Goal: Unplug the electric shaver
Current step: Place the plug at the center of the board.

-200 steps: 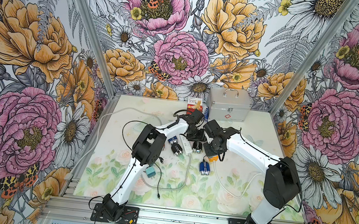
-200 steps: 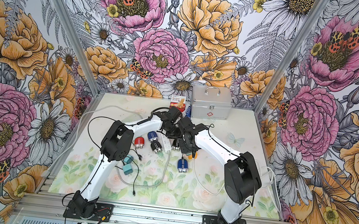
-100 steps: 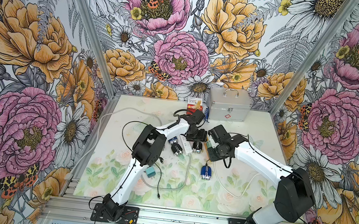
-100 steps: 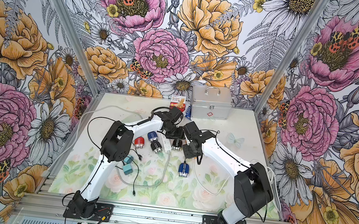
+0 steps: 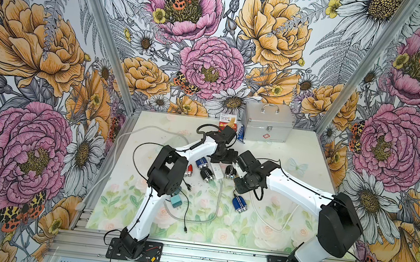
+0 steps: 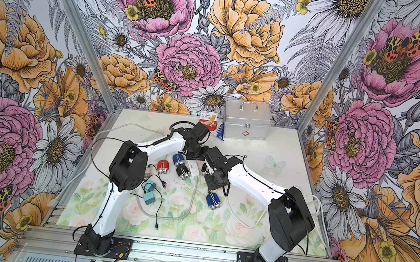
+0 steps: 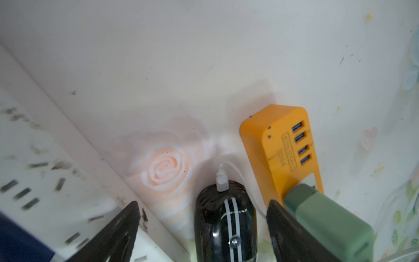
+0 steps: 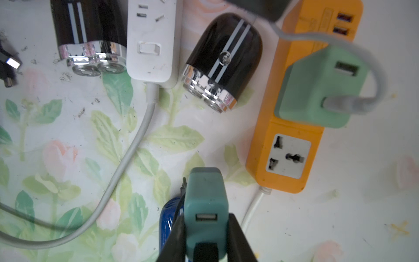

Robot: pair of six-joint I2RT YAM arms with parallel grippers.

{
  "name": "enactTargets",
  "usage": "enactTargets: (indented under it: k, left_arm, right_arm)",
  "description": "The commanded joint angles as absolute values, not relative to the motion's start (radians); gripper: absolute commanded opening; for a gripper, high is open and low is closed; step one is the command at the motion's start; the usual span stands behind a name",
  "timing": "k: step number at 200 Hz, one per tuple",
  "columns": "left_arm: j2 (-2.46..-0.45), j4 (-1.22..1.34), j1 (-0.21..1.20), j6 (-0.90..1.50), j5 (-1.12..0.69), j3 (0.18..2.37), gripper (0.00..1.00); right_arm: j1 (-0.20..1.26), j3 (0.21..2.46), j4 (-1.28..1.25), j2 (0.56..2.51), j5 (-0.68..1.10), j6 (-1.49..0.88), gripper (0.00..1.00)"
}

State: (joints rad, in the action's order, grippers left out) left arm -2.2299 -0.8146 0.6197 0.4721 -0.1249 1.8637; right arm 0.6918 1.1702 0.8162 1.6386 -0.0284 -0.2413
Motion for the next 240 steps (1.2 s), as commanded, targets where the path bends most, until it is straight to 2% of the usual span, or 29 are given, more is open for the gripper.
enactTargets:
  k: [1,63,119,155,184,240]
  left_arm:
    - [-2.165,-0.829,0.607,0.471,-0.068,1.836,0.89]
    - [-2.105,-0.828,0.593,0.474,-0.021,1.781,0.89]
    - [-2.004,-0.827,0.563,0.466,0.007,1.702,0.89]
    - [-1.945,-0.828,0.559,0.459,0.021,1.653,0.89]
    - [-1.896,-0.818,0.555,0.462,0.029,1.606,0.89]
    - [-1.774,-0.772,0.557,0.481,0.029,1.488,0.89]
  right_arm:
    - [0.717,1.203,0.793,1.674,-0.030,-0.239,0.06]
    - [0.730,1.211,0.793,1.730,-0.031,-0.299,0.13]
    - [0.730,1.202,0.799,1.688,-0.032,-0.288,0.48]
    - [0.730,1.194,0.811,1.653,-0.028,-0.263,0.55]
    - [0.723,1.153,0.833,1.588,-0.063,-0.262,0.66]
    - [0.708,1.011,0.871,1.450,0.010,-0.292,0.68]
